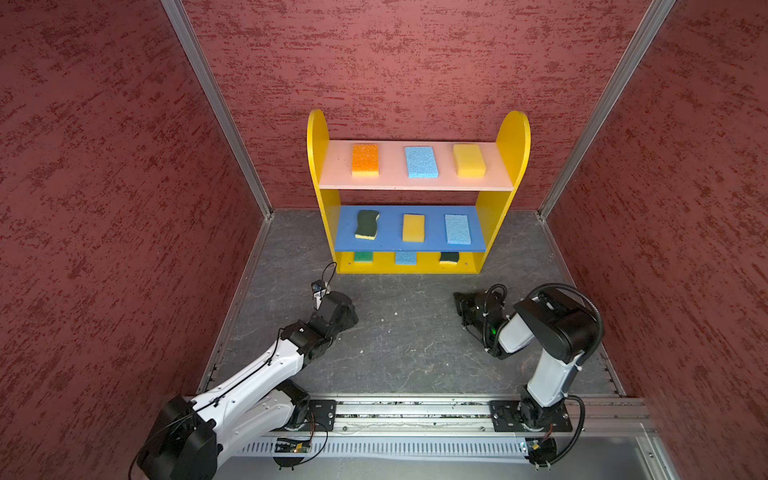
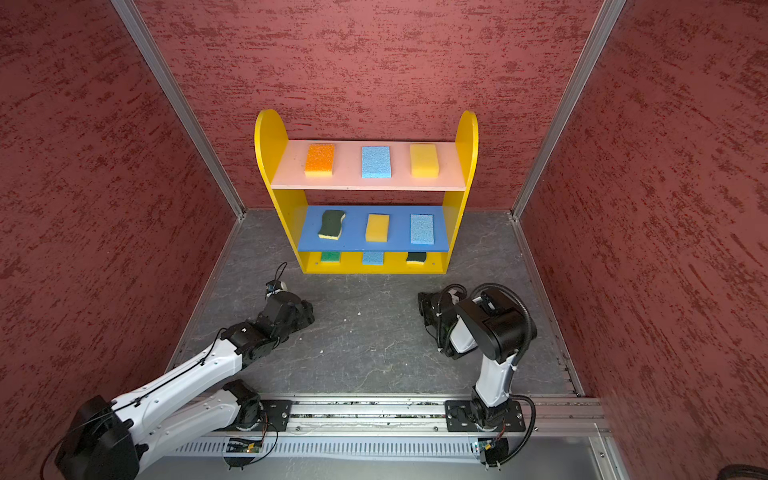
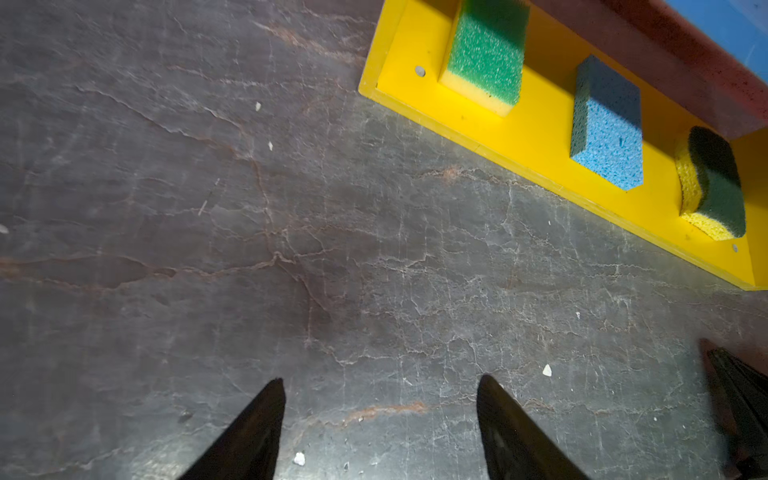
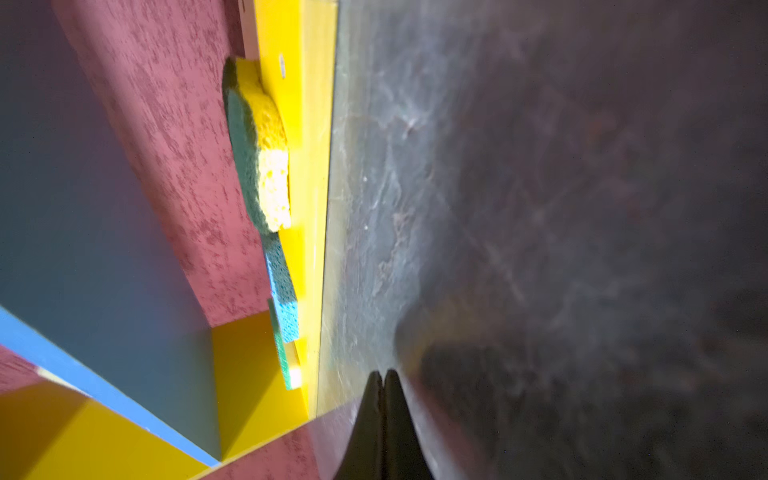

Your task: Place and organize the cleaning sponges onto the shelf

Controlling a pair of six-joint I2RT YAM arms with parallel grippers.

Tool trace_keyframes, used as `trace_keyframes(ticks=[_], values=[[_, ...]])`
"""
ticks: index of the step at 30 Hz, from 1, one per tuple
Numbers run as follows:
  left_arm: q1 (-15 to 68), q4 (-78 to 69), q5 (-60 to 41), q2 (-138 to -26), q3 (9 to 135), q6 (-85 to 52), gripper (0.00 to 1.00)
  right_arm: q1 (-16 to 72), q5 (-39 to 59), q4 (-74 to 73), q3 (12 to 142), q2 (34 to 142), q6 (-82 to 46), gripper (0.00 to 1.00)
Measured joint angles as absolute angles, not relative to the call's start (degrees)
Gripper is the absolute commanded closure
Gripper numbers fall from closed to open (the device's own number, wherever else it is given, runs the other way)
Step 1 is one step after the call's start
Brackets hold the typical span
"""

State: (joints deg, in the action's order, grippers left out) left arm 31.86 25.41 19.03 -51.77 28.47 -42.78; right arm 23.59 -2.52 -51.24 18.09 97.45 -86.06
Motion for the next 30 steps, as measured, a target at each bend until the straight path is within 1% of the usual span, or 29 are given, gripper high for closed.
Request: trace_keyframes(ticks=[2,5,7,11,12,13,14,15,17,18,19,21,22,24,30], values=[[30.9,26.7,18.8,-49.9,28.8,-42.2,0.26,23.6,-2.7,-43.5,19.6,92.1,-82.2,1.00],[29.1,28.8,18.2,-47.8,29.5,-41.1,0.26,23.7,-4.1,-32.4,22.4,82.9,-75.9,0.97],[27.8,29.8,17.9,-47.1,30.0,-40.3,0.26,23.7,-5.8,-26.0,24.1,76.9,-71.9,0.92],[25.5,31.2,16.6,-46.8,31.0,-37.8,0.24,23.7,-9.8,-15.4,26.8,68.8,-64.8,0.80],[25.0,31.6,16.3,-46.8,31.5,-36.9,0.23,23.7,-10.9,-13.0,27.3,67.2,-62.9,0.75],[24.7,31.8,15.9,-46.8,32.0,-36.1,0.00,23.8,-11.9,-10.7,27.7,65.8,-61.2,0.70],[24.5,31.9,15.7,-46.8,32.6,-35.1,0.01,23.8,-12.9,-8.8,28.0,64.6,-59.7,0.63],[24.3,32.1,15.4,-46.8,33.3,-34.3,0.01,23.8,-13.9,-6.8,28.3,63.4,-58.2,0.52],[24.0,32.1,15.1,-46.8,34.7,-32.5,0.01,23.8,-15.9,-3.4,28.8,61.2,-55.2,0.42],[23.7,32.1,15.1,-46.8,35.5,-31.7,0.01,23.8,-17.1,-1.9,29.1,60.2,-53.8,0.29],[23.5,32.0,15.1,-46.8,36.1,-30.9,0.01,23.8,-18.3,-0.5,29.5,59.1,-51.9,0.21],[22.9,31.9,15.3,-46.8,36.9,-29.4,0.01,23.8,-20.3,1.0,30.1,57.5,-49.0,0.08],[22.5,31.7,15.4,-46.8,37.2,-28.5,0.01,23.8,-21.3,1.7,30.5,56.7,-47.3,0.05],[21.4,31.4,15.5,-46.8,37.7,-27.2,0.00,23.8,-23.3,2.8,31.7,55.9,-44.2,0.01],[16.8,28.1,15.9,-47.0,37.9,-24.5,0.01,23.4,-29.2,3.1,35.1,55.4,-34.3,0.01]])
